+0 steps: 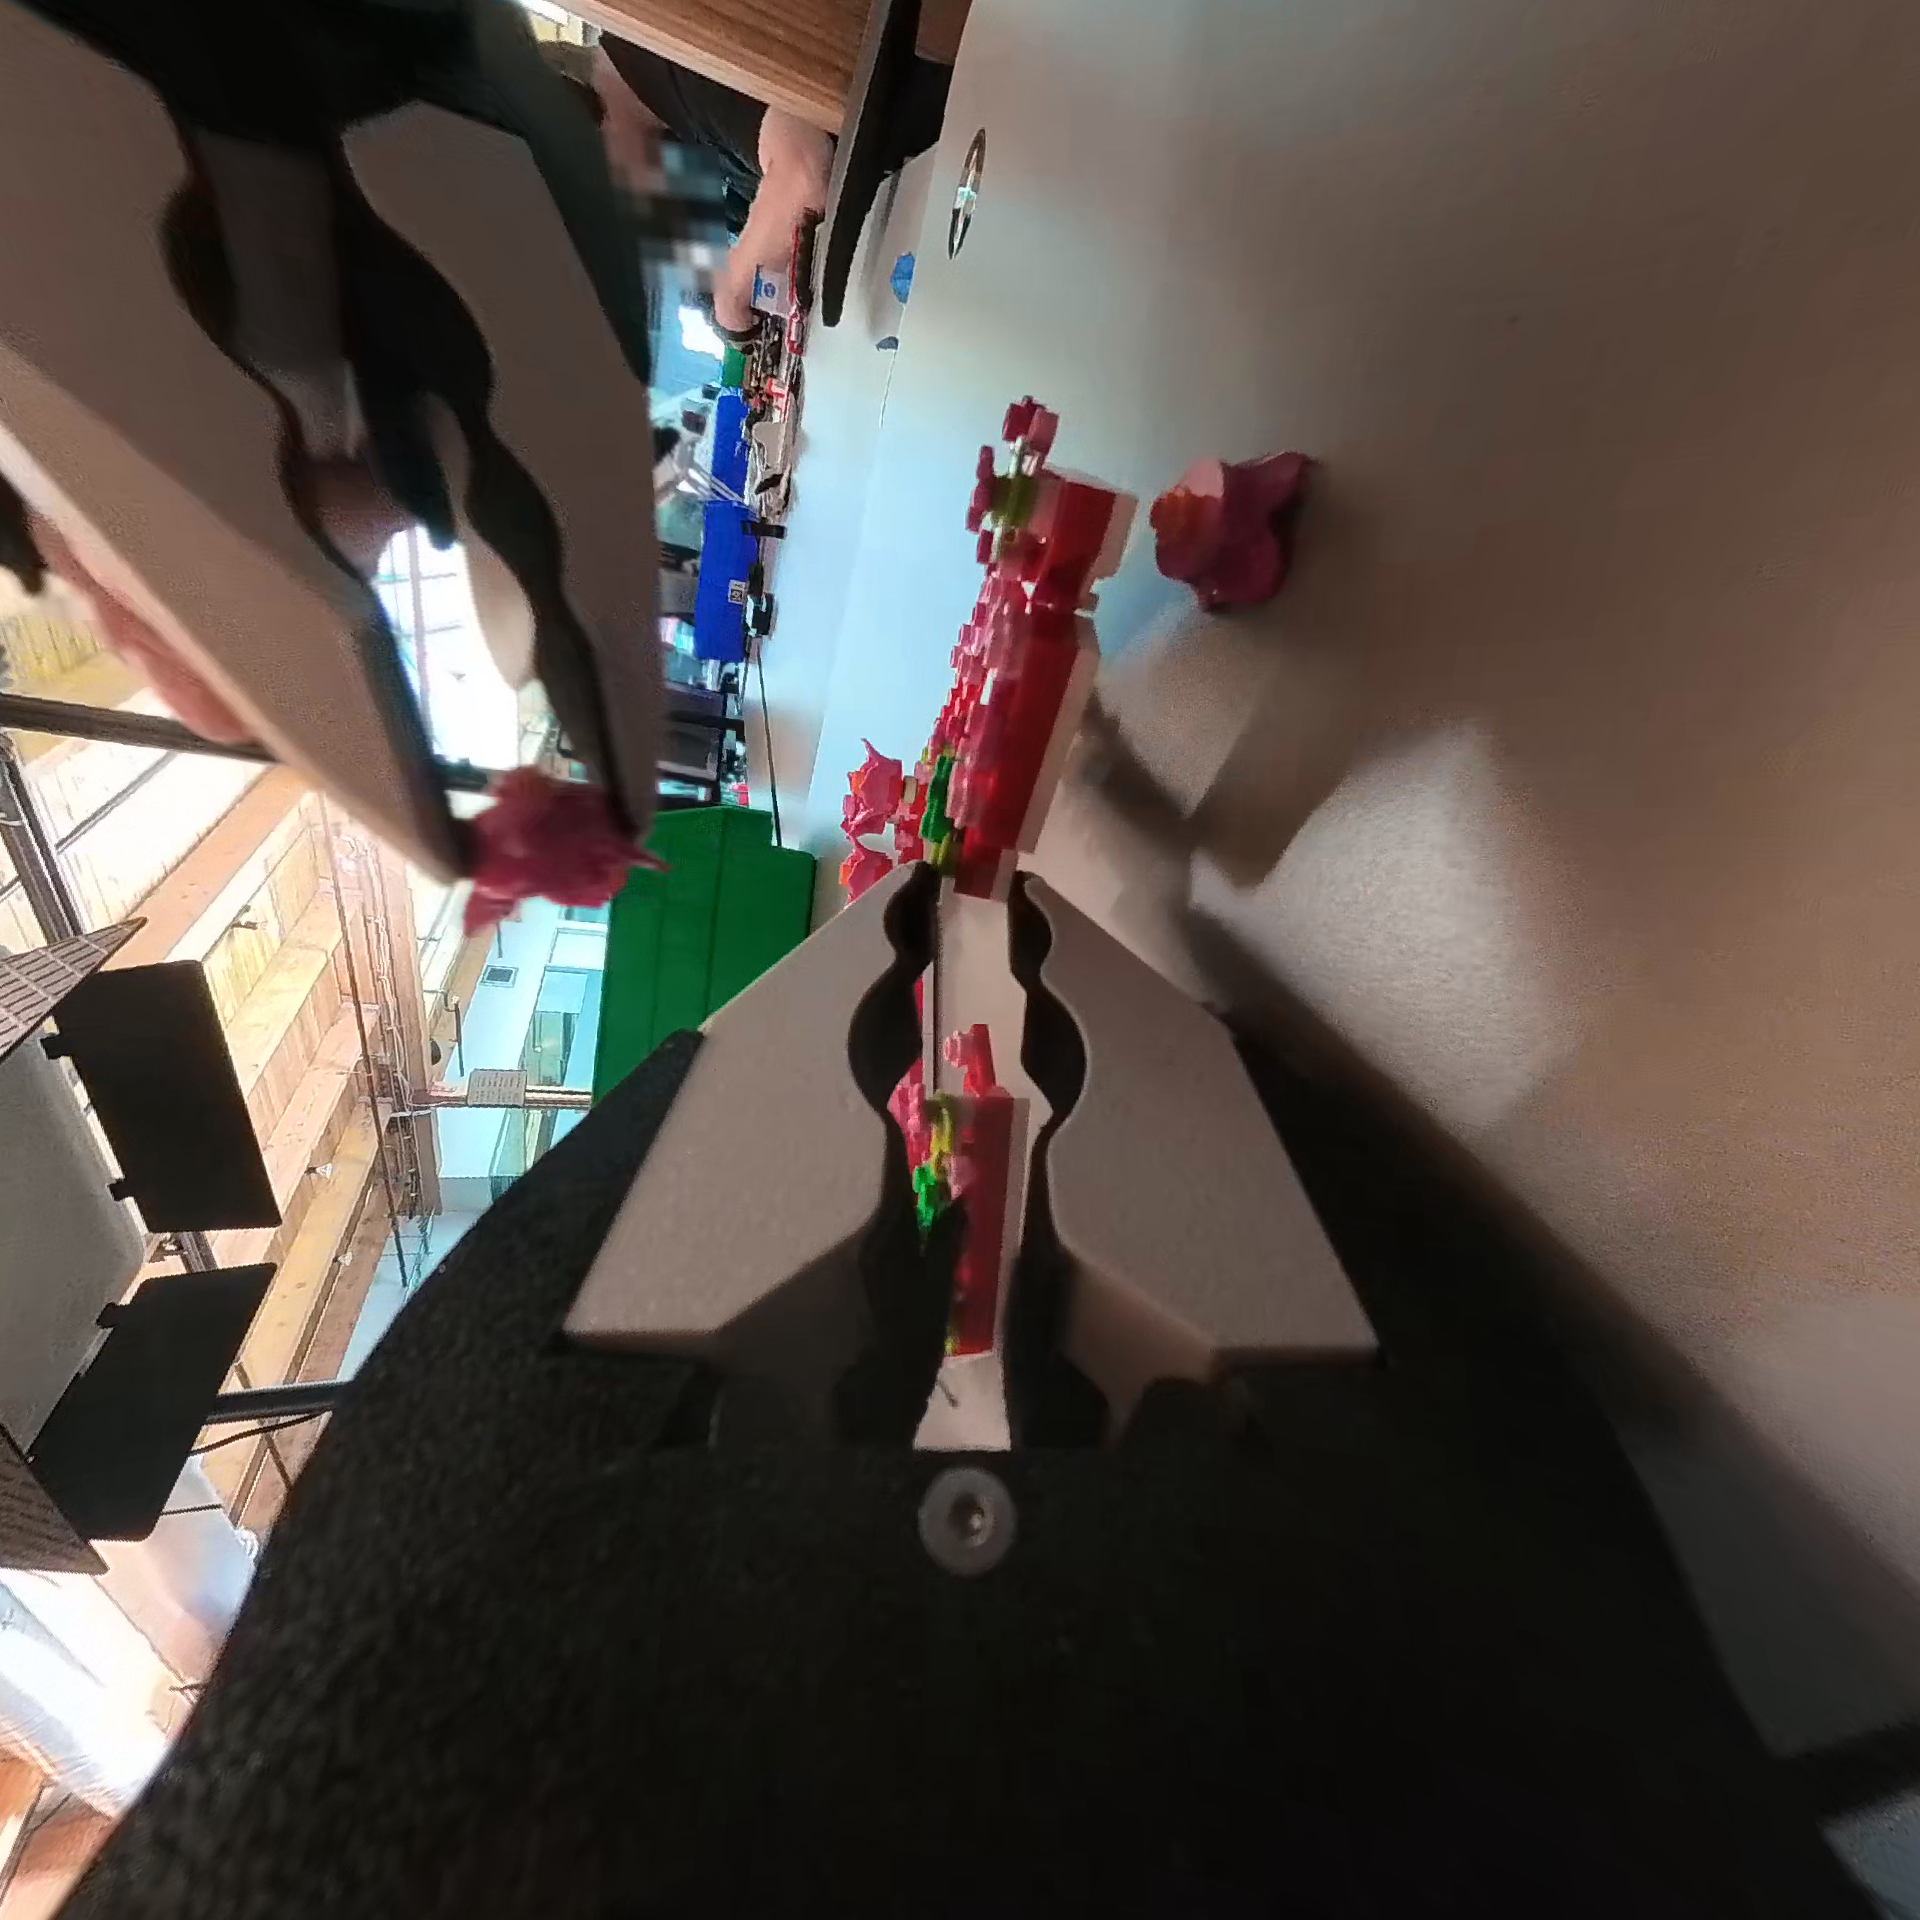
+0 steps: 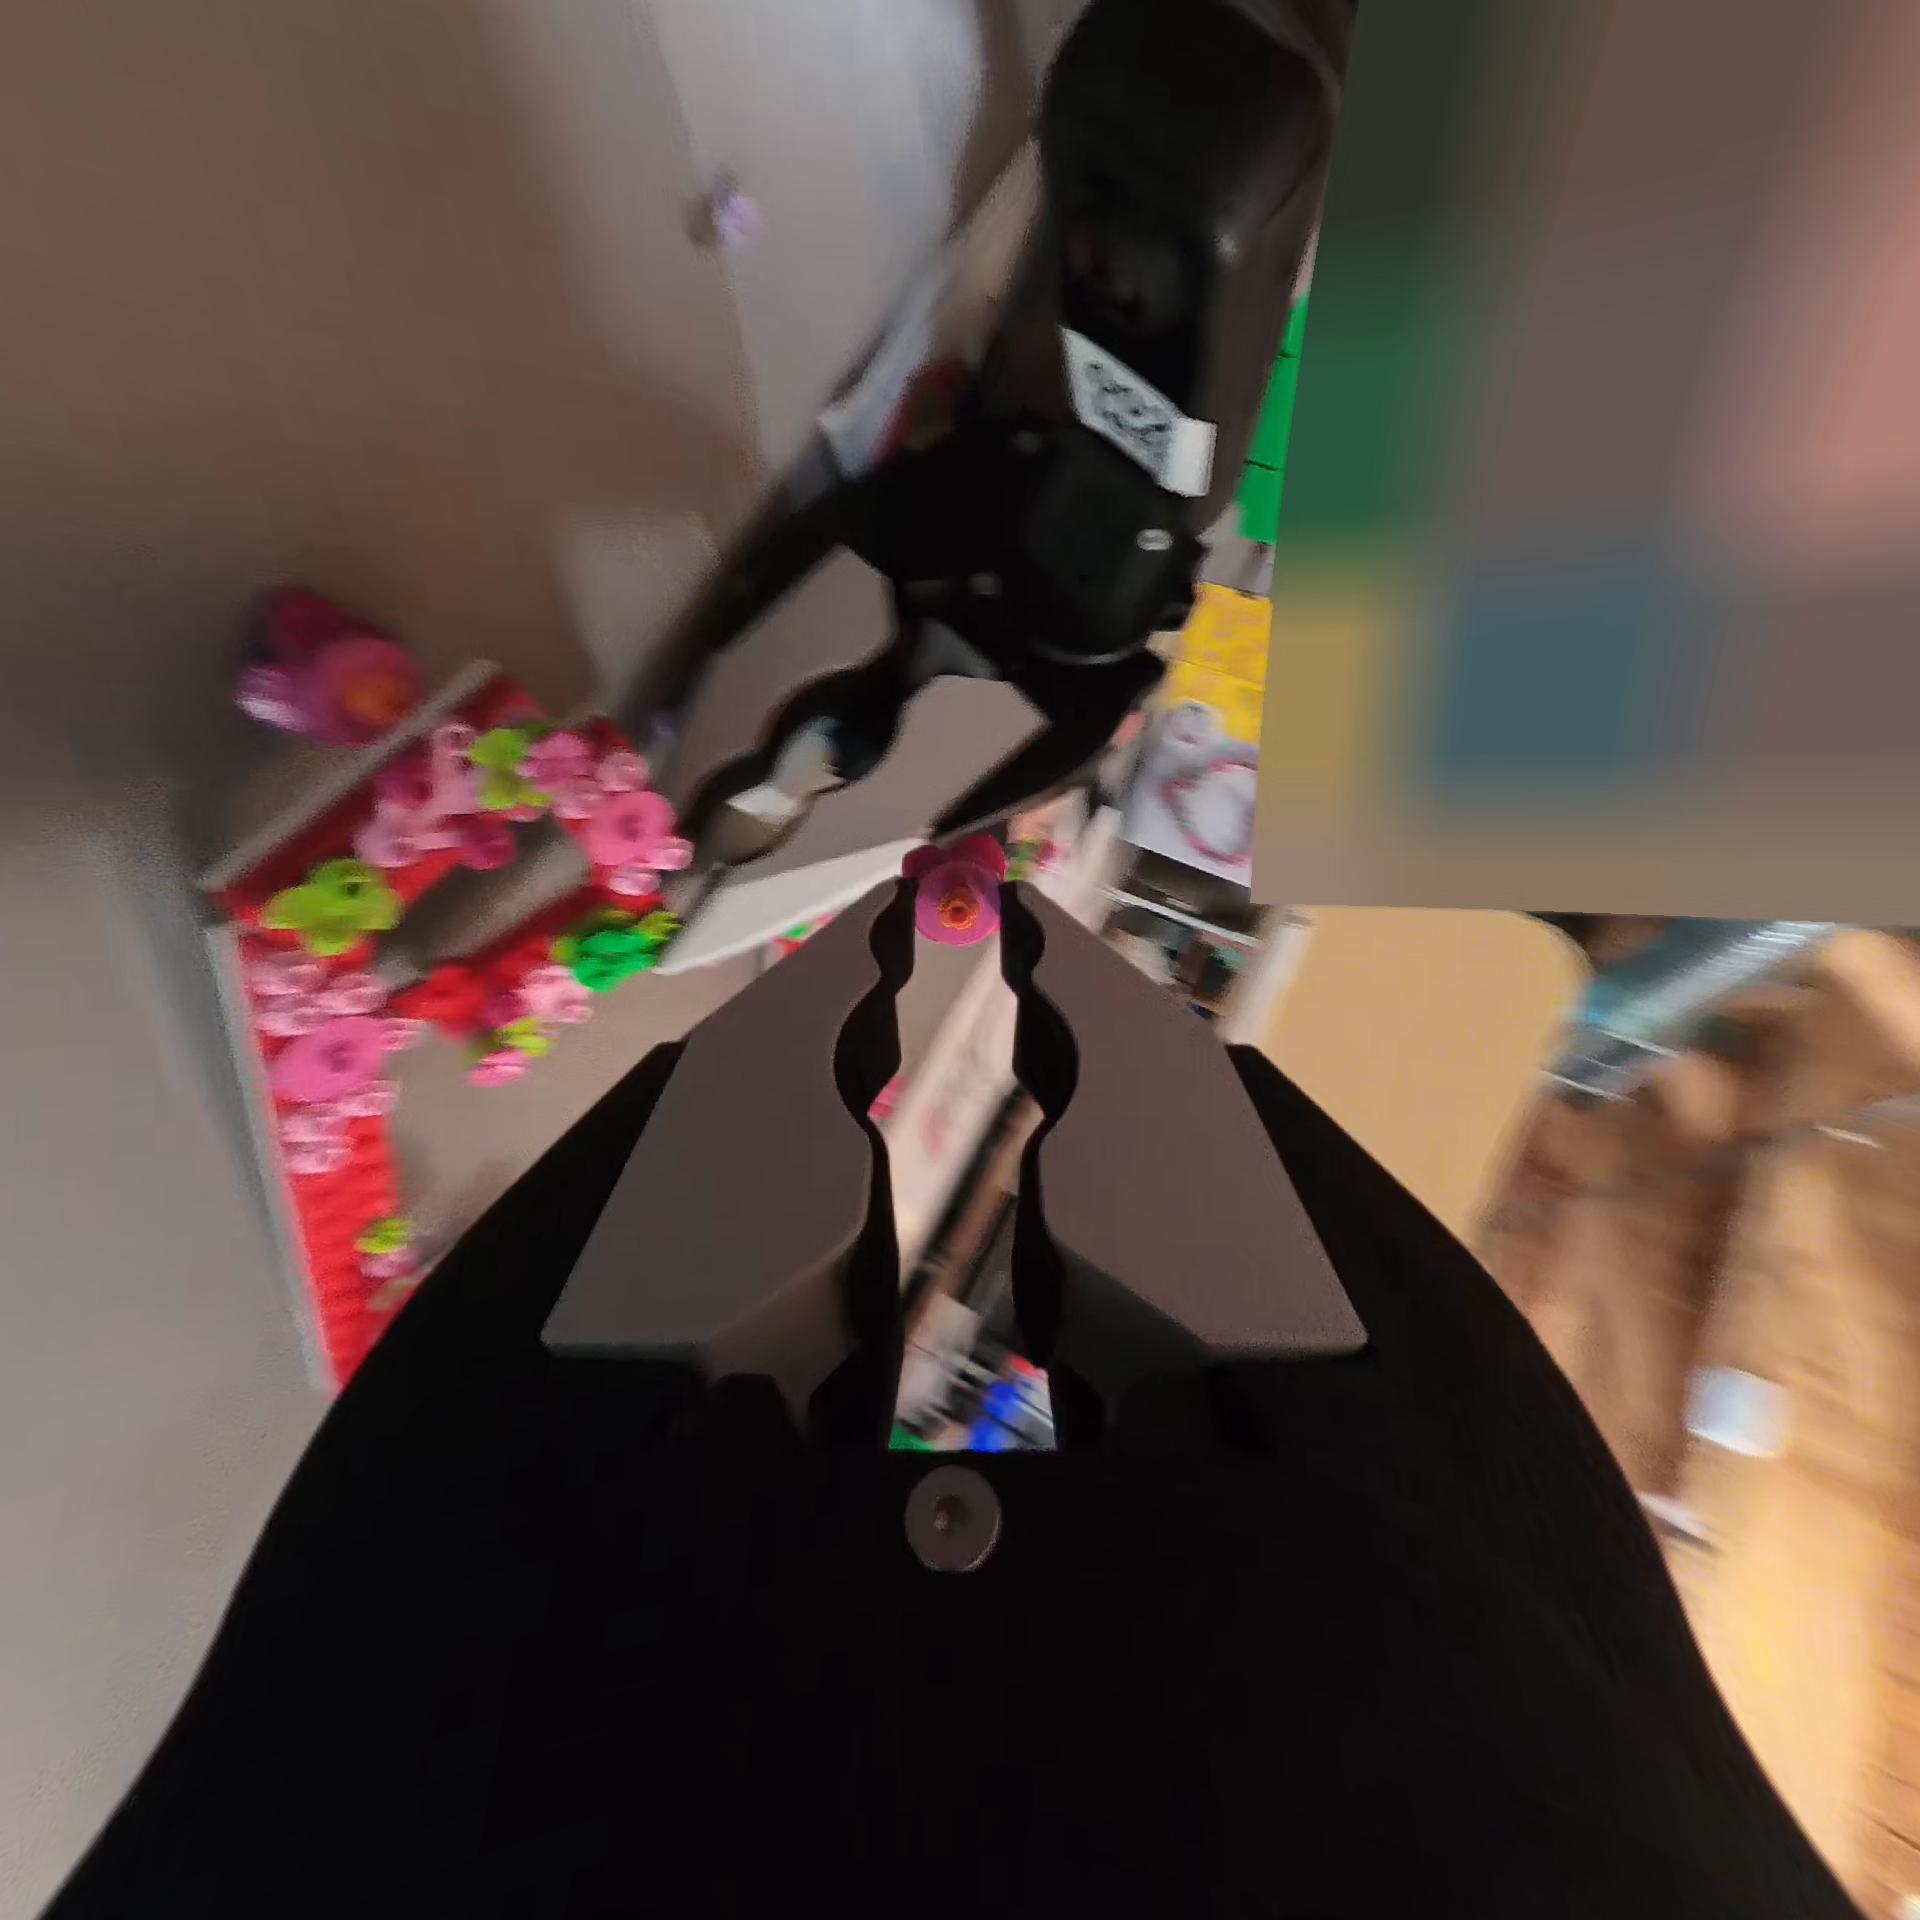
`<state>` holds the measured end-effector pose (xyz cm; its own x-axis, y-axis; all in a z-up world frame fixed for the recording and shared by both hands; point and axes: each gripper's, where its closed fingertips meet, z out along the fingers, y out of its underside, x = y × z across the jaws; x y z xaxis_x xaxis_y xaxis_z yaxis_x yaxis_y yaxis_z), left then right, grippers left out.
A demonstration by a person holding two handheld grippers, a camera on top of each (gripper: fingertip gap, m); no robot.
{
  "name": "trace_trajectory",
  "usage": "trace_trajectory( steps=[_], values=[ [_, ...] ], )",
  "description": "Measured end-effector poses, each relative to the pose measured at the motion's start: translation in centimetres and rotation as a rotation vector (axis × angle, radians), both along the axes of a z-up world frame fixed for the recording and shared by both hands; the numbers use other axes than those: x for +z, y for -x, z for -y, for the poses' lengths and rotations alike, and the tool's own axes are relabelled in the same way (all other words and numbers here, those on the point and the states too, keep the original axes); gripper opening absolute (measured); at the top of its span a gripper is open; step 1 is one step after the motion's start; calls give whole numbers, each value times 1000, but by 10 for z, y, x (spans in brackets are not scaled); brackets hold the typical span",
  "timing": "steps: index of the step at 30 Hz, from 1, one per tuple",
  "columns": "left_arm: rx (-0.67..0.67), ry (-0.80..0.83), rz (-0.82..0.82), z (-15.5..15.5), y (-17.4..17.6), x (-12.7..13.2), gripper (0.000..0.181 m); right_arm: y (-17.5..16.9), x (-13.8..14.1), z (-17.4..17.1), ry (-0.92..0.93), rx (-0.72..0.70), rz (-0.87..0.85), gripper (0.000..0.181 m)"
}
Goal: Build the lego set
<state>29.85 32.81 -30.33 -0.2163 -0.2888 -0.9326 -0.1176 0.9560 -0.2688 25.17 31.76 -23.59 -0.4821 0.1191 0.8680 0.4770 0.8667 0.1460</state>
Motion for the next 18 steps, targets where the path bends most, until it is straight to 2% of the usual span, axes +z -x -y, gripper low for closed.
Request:
trace_trajectory(
  steps=[7, 18],
  values=[
    [4, 6, 8, 0, -1, 2, 11, 6, 14, 15, -180, 25, -13, 14],
    [4, -5, 12, 0, -1, 2, 11, 11, 24, 22, -220, 35, -46, 14]
  ],
)
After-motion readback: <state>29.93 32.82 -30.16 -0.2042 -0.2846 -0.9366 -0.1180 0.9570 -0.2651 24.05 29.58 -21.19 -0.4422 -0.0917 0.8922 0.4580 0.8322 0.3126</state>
